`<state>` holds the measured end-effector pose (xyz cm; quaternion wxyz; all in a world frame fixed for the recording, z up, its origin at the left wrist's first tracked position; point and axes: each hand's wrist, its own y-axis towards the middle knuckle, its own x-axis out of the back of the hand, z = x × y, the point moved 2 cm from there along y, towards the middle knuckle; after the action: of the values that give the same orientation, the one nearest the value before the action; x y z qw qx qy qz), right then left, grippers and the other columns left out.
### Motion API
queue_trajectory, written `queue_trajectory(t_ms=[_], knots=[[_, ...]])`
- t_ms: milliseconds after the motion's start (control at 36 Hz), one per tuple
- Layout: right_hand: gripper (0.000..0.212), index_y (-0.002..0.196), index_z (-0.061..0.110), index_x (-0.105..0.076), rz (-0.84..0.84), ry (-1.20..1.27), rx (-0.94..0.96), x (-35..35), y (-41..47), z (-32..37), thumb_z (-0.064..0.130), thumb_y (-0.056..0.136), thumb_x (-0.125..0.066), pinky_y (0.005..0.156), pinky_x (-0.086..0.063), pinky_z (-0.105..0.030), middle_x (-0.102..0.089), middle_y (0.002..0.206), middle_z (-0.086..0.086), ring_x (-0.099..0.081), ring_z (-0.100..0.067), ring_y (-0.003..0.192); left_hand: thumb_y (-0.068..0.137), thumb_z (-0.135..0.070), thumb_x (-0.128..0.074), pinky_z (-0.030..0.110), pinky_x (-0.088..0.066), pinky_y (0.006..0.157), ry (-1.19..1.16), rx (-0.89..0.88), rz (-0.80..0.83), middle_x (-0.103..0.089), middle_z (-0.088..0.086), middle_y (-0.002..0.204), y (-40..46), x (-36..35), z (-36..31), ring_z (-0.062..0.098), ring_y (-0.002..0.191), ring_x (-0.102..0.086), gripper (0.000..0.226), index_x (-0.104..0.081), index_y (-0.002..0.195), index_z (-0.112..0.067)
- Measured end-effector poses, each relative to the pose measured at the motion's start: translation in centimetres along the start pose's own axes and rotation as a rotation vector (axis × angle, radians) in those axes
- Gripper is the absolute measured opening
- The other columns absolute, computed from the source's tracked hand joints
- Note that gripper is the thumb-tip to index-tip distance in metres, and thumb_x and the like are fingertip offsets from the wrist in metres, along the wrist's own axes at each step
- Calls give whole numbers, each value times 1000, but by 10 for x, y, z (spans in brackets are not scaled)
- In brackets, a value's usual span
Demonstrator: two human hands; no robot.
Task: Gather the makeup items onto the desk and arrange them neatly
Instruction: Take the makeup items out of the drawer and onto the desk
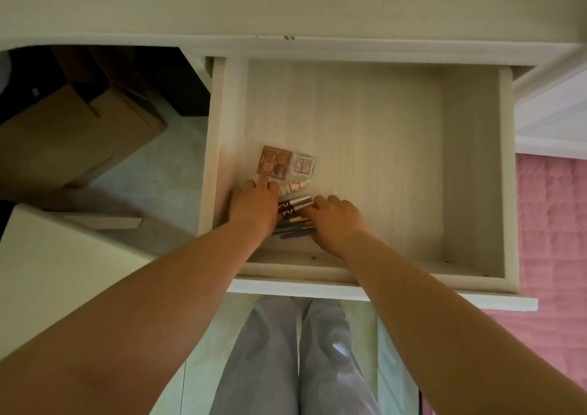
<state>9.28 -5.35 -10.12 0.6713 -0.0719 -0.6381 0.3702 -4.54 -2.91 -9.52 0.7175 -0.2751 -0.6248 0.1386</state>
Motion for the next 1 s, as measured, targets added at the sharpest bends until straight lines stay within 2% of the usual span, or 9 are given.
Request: queue_trajectory(t_ms=[83,194,306,528,639,722,861,944,1000], knots=[[39,130,19,-46,-31,-78,39,1,4,2,20,91,-50,84,-42,-34,-47,128,-7,-47,-26,112,89,-30,-56,38,-42,80,19,1,-16,-46,11,125,5,-3,-1,27,109,-47,41,-42,124,-13],[33,124,12,-48,-66,-151,89,5,8,6,15,91,-46,84,-40,-33,-50,125,-9,-47,-26,111,86,-32,-60,35,-43,78,6,-1,10,-49,10,121,8,-2,-3,26,107,-50,44,-44,120,-11],[36,127,8,-46,-71,-214,142,5,12,11,16,92,-46,87,-38,-34,-48,127,-11,-45,-27,114,91,-25,-55,31,-41,65,-43,18,57,-62,9,110,11,-8,-6,25,96,-61,24,-54,110,-12],[29,118,6,-56,-49,-285,139,0,19,6,10,94,-40,80,-38,-34,-50,121,-13,-47,-29,109,88,-29,-57,30,-42,66,-65,32,118,-63,10,106,15,-6,-4,24,92,-61,29,-58,110,-10],[30,118,7,-54,-43,-226,152,-3,19,1,13,96,-35,82,-36,-35,-50,121,-13,-46,-29,110,85,-34,-60,30,-43,67,-183,38,150,-62,12,107,13,-4,0,26,93,-60,39,-54,114,-9],[30,118,8,-55,-5,-157,102,-3,17,-4,14,96,-35,84,-40,-38,-52,119,-12,-47,-31,107,83,-34,-62,31,-45,70,-320,50,174,-61,13,109,7,-1,6,27,94,-60,41,-53,113,-8],[25,117,11,-50,24,-101,123,14,1,-14,20,98,-35,71,-43,-37,-56,112,-11,-58,-32,98,85,-29,-60,27,-40,66,-568,71,183,-60,8,106,-6,10,6,19,82,-53,35,-50,114,-12],[25,115,12,-49,-6,-111,154,36,-14,-20,26,99,-37,71,-45,-37,-59,109,-10,-61,-32,96,85,-28,-59,27,-39,66,-659,21,125,-60,6,103,-19,29,0,21,84,-56,31,-50,111,-14],[27,113,13,-49,-41,-139,145,55,-26,-25,32,98,-38,71,-47,-38,-61,107,-9,-62,-32,94,86,-27,-57,27,-39,61,-676,-14,72,-62,6,97,-28,44,-4,21,79,-57,20,-49,102,-17]])
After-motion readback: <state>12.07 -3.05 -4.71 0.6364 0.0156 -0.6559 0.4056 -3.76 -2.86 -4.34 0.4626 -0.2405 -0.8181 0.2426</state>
